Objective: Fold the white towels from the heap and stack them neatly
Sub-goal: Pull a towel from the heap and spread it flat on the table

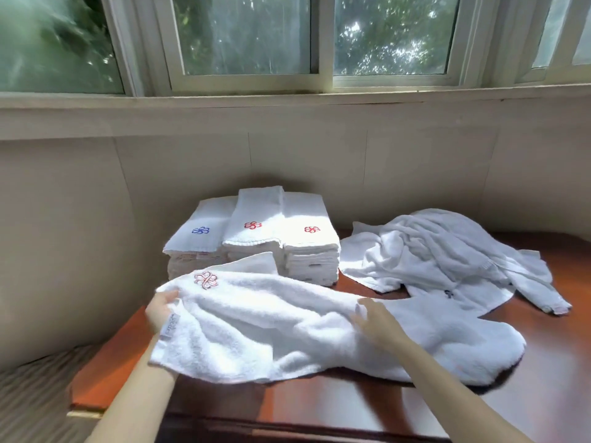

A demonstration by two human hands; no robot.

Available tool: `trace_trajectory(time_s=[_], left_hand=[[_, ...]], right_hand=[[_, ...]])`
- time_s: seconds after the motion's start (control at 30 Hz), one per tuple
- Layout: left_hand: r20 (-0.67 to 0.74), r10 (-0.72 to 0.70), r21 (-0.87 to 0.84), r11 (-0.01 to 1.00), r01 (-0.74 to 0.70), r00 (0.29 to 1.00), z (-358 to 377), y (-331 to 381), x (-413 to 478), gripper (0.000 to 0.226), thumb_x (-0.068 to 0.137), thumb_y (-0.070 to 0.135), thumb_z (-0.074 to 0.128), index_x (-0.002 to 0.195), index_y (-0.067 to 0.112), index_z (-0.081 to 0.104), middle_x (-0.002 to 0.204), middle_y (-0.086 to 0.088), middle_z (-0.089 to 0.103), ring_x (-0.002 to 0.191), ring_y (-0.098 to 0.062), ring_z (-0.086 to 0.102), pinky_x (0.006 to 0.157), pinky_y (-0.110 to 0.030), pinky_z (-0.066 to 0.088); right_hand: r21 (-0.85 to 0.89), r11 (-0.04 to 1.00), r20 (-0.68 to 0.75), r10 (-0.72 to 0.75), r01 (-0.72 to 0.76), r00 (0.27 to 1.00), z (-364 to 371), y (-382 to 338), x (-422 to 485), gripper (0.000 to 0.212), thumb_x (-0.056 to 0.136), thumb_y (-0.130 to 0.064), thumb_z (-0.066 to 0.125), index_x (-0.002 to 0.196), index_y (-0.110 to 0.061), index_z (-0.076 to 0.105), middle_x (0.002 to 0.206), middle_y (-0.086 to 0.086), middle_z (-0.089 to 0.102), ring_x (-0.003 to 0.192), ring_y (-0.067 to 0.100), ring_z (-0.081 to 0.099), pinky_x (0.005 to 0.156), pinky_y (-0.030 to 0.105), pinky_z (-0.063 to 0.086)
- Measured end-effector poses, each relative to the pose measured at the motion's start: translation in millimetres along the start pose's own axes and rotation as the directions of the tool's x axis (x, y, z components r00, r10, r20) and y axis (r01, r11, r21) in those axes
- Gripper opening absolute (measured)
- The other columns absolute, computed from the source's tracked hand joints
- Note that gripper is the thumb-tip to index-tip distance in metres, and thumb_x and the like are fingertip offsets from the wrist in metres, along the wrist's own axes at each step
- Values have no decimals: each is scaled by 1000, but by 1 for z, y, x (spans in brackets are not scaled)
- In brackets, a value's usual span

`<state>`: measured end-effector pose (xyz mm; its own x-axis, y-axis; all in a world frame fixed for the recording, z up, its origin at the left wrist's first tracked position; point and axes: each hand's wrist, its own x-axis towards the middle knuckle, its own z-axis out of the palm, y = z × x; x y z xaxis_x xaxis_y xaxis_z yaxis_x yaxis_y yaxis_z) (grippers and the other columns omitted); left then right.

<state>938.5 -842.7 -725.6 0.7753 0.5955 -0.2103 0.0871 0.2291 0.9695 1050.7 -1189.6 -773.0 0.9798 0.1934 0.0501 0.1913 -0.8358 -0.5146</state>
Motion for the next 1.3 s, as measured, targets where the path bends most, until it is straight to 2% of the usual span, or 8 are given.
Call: trace_trajectory(time_s=[0.2,0.53,0.73,0.83,1.0,1.17,1.23,1.3], left_hand=[[-385,146,762,607,225,911,-86,-1,23,45,87,12,54,128,-5,48,131,-28,50,119,-43,49,99,-40,40],[309,141,948,37,-317,940,-5,-79,-6,48,100,49,22,145,38,31,159,3,19,146,-19,15,118,-44,8],[193,184,979,36,-203,964,-3,-72,11,49,99,48,21,145,36,34,158,7,21,143,-18,25,116,-44,19],[158,86,987,23,-160,984,-4,-54,27,51,101,44,21,148,30,31,159,1,19,142,-24,27,114,-46,25],[187,62,980,-78,-182,980,40,-42,1,49,100,43,30,138,17,47,147,-7,40,133,-29,37,106,-41,37],[761,497,546,-144,-825,417,90,-77,-87,29,83,39,47,63,19,53,61,7,53,53,-14,56,39,-22,37],[863,345,467,-271,-842,368,101,-91,-106,25,67,48,61,62,24,56,60,12,53,49,-9,56,35,-19,35],[832,279,546,-262,-796,479,110,-95,-106,32,54,38,77,82,25,67,77,10,61,65,-11,62,45,-19,44]], right_hand=[[-245,955,35,-165,169,986,26,-3,-9,26,93,-23,38,89,-27,64,111,-3,66,109,20,58,83,29,44],[-229,953,11,-201,198,980,36,-13,-13,28,97,-28,41,113,-31,64,126,-12,59,118,14,52,94,29,41],[-325,927,-445,-325,188,834,5,10,-53,4,71,-5,62,67,-6,63,65,8,60,61,34,58,57,40,48],[-306,944,-432,-253,123,866,-5,30,-74,25,76,-9,60,54,-8,49,47,9,50,46,32,51,43,33,38],[-256,946,-196,-251,197,948,-12,69,-85,21,80,-12,65,100,-11,71,99,4,70,97,28,61,87,38,47],[-414,904,-126,-170,104,977,-7,68,-67,60,88,-35,56,145,-29,36,146,-7,38,140,27,28,115,51,8],[-428,902,-241,-179,61,954,-5,62,-57,57,71,-19,71,127,-21,60,128,8,57,122,39,51,105,62,29],[-479,878,-302,-186,20,935,-6,60,-49,64,49,-7,78,112,-16,69,109,12,65,105,38,61,97,59,40]])
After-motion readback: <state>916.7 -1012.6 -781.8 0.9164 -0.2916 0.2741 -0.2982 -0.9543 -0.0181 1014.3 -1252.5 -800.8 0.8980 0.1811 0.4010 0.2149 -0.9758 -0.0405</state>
